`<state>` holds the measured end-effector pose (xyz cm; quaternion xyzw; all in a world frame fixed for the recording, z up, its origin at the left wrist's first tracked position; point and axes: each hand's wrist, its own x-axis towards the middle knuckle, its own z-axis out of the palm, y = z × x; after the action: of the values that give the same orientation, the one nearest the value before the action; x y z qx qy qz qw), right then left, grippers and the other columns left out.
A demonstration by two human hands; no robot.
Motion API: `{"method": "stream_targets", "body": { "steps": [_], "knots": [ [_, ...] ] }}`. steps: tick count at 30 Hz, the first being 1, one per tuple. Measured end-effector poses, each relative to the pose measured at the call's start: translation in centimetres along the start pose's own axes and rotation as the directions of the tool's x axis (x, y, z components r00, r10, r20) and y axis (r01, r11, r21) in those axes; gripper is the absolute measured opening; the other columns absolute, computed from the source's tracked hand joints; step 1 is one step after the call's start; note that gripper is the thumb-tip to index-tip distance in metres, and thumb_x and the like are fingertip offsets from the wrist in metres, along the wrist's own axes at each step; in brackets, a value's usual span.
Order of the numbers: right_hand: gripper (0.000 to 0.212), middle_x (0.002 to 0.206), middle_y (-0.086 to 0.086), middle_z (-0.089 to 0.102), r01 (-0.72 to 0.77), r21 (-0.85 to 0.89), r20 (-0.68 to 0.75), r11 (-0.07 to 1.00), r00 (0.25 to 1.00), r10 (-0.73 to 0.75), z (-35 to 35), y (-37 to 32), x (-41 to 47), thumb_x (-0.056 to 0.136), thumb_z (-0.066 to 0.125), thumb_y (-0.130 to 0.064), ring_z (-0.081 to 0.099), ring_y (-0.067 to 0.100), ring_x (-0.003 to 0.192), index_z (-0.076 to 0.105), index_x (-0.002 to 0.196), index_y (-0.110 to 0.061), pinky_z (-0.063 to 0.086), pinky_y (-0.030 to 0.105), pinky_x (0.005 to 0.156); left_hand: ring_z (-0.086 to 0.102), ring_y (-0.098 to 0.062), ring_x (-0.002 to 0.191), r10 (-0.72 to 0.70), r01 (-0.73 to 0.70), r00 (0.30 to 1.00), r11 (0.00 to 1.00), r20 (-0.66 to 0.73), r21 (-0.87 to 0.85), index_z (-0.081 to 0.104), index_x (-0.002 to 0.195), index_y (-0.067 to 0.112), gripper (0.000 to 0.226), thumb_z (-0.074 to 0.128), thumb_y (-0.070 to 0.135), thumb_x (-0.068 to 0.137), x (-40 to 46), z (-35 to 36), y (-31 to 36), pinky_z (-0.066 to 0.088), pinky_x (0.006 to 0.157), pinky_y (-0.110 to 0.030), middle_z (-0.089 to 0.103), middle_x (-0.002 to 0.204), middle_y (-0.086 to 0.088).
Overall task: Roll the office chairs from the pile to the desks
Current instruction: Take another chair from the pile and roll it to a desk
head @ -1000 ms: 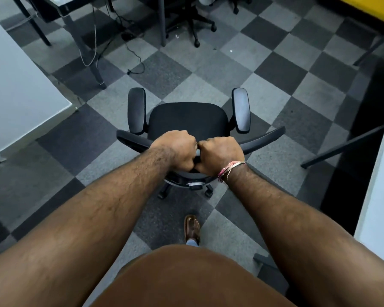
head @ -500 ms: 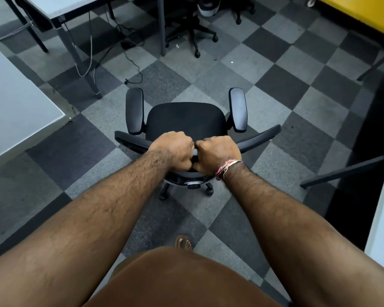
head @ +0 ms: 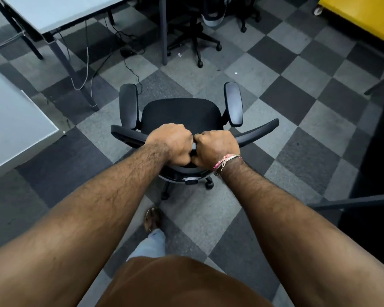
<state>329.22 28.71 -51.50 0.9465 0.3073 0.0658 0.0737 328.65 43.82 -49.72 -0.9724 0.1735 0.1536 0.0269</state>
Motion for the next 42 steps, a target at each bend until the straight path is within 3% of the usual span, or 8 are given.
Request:
{"method": "stream_targets", "body": {
  "steps": [4,8,13,21,31,42],
  "knots": [
    [0.025,0.071,-0.004,0.066,-0.022,0.017,0.124,1.0,0.992,0.02,-0.2,1.1,6.4,0.073,0.061,-0.051,0.064,0.024,0.065,0.061,0.073,-0.026,0.04,0.029,0.056,0.054,-0.016,0.059,0.011,-0.011,1.0,1.0,-0.001,0.015,0.058,0.071,0.024,0.017,0.059,0.04,0.078,4.5,-1.4,-4.6,0.053,0.059,-0.033,0.058,0.068,0.003],
    [0.028,0.075,-0.003,0.068,-0.059,0.031,0.183,0.998,0.982,0.053,0.0,2.1,13.4,0.074,0.059,-0.054,0.066,0.025,0.07,0.063,0.077,-0.026,0.038,0.029,0.057,0.054,-0.016,0.057,0.027,-0.027,1.0,1.0,0.004,0.012,0.059,0.07,0.024,0.019,0.059,0.04,0.079,9.0,-3.1,-9.6,0.053,0.057,-0.033,0.058,0.067,0.004],
    [0.034,0.074,-0.004,0.067,-0.062,0.031,0.188,0.998,0.981,0.055,1.0,3.3,21.1,0.076,0.057,-0.058,0.066,0.023,0.069,0.064,0.079,-0.026,0.04,0.029,0.057,0.056,-0.015,0.058,0.034,-0.034,0.999,0.999,-0.005,0.013,0.06,0.07,0.024,0.019,0.06,0.041,0.079,14.1,-4.8,-15.4,0.052,0.056,-0.031,0.059,0.066,0.005],
    [0.025,0.066,-0.005,0.062,-0.045,0.058,0.164,0.997,0.986,0.035,2.7,6.2,32.2,0.08,0.056,-0.048,0.062,0.024,0.059,0.056,0.07,-0.025,0.04,0.028,0.053,0.058,-0.017,0.061,0.011,-0.011,1.0,0.995,0.008,0.097,0.06,0.071,0.024,0.019,0.059,0.041,0.08,22.5,-7.5,-22.8,0.048,0.056,-0.031,0.057,0.066,0.006],
    [0.017,0.069,-0.003,0.063,0.085,0.15,0.093,0.985,0.991,-0.1,5.3,12.0,46.3,0.081,0.056,-0.038,0.062,0.027,0.062,0.054,0.07,-0.025,0.039,0.029,0.057,0.06,-0.019,0.069,-0.213,0.21,0.977,0.967,0.009,0.141,0.064,0.08,0.028,0.018,0.057,0.045,0.079,33.4,-11.0,-30.0,0.046,0.06,-0.031,0.058,0.07,0.007],
    [0.013,0.073,-0.003,0.065,0.368,0.161,0.063,0.916,0.922,-0.381,7.7,21.5,56.0,0.082,0.055,-0.035,0.064,0.027,0.065,0.061,0.078,-0.025,0.039,0.03,0.057,0.053,-0.024,0.067,-0.504,0.505,0.863,0.862,0.034,-0.034,0.053,0.073,0.027,0.013,0.057,0.037,0.081,42.8,-14.3,-29.8,0.048,0.065,-0.032,0.045,0.065,0.006]
  ]
}}
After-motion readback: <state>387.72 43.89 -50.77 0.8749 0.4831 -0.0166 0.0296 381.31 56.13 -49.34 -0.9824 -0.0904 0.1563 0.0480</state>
